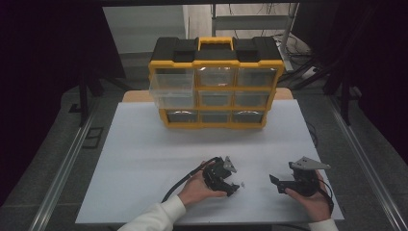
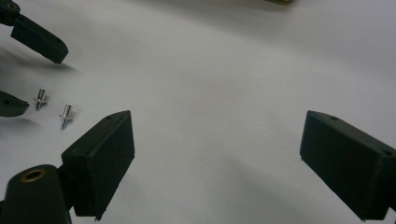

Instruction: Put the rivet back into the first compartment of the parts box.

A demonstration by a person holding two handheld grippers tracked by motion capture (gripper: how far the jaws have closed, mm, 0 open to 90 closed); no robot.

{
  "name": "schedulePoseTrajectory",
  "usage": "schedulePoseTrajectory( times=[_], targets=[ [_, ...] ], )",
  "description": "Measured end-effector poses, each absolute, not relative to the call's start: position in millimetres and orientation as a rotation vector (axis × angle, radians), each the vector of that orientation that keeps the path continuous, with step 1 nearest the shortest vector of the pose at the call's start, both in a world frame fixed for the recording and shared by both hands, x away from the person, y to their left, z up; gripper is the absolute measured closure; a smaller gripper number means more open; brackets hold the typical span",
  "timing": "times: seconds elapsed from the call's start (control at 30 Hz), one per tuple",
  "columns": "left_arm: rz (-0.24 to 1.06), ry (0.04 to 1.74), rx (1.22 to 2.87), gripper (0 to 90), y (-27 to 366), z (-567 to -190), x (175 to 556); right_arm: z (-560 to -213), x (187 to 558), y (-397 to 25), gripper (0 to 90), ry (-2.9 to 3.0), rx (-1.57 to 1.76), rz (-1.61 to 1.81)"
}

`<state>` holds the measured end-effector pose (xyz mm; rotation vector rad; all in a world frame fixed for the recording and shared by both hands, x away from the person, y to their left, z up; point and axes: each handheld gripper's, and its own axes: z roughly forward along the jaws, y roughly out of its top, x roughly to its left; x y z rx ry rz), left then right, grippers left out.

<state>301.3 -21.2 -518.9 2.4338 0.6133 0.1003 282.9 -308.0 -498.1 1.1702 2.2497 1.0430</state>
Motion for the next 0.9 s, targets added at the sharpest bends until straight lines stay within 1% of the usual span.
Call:
schedulePoseTrajectory(
  times=[0.07, 0.1, 0.17, 0.23, 0.37, 0.4, 0.43, 0.47, 0.5, 0.53, 0.7, 0.83, 0.87, 0.9],
  targets=[
    [0.099, 0.612, 2.431, 39.9, -21.7, -519.3, 301.0, -498.1, 282.9, -308.1, 10.7, 2.249, 1.170, 1.043],
    [0.104, 0.609, 2.433, 39.9, -22.6, -519.6, 300.5, -498.0, 282.8, -308.0, 10.7, 2.248, 1.173, 1.044],
    [0.108, 0.600, 2.436, 45.1, -23.9, -520.5, 299.6, -498.1, 283.0, -308.3, 10.7, 2.246, 1.173, 1.042],
    [0.095, 0.582, 2.441, 47.9, -24.9, -520.9, 299.0, -498.2, 283.1, -308.4, 10.8, 2.246, 1.176, 1.043],
    [0.120, 0.559, 2.452, 57.7, -25.8, -521.1, 297.5, -497.8, 282.8, -308.5, 10.7, 2.245, 1.172, 1.045],
    [0.118, 0.554, 2.454, 63.1, -25.6, -521.1, 297.7, -497.5, 282.7, -308.3, 10.7, 2.245, 1.169, 1.045],
    [0.116, 0.549, 2.453, 65.3, -25.5, -521.2, 297.8, -497.6, 282.6, -308.1, 10.7, 2.245, 1.168, 1.045],
    [0.112, 0.545, 2.452, 65.3, -25.6, -521.2, 297.7, -497.6, 282.6, -308.1, 10.7, 2.245, 1.168, 1.045],
    [0.106, 0.525, 2.451, 71.0, -26.3, -521.5, 297.1, -497.6, 282.7, -308.1, 10.7, 2.247, 1.169, 1.044],
    [0.106, 0.525, 2.451, 72.7, -26.3, -521.5, 297.1, -497.6, 282.7, -308.1, 10.7, 2.247, 1.169, 1.044],
    [0.072, 0.508, 2.450, 75.8, -25.2, -521.6, 299.6, -497.3, 282.6, -308.4, 10.7, 2.244, 1.169, 1.047],
    [0.072, 0.501, 2.440, 77.2, -24.7, -521.5, 299.4, -497.3, 282.6, -308.3, 10.7, 2.245, 1.166, 1.046],
    [0.067, 0.505, 2.431, 80.5, -24.4, -520.6, 299.5, -497.3, 282.6, -308.4, 10.7, 2.245, 1.167, 1.047],
    [0.066, 0.505, 2.431, 80.6, -24.3, -520.5, 299.7, -497.3, 282.6, -308.6, 10.7, 2.244, 1.169, 1.047]
  ],
)
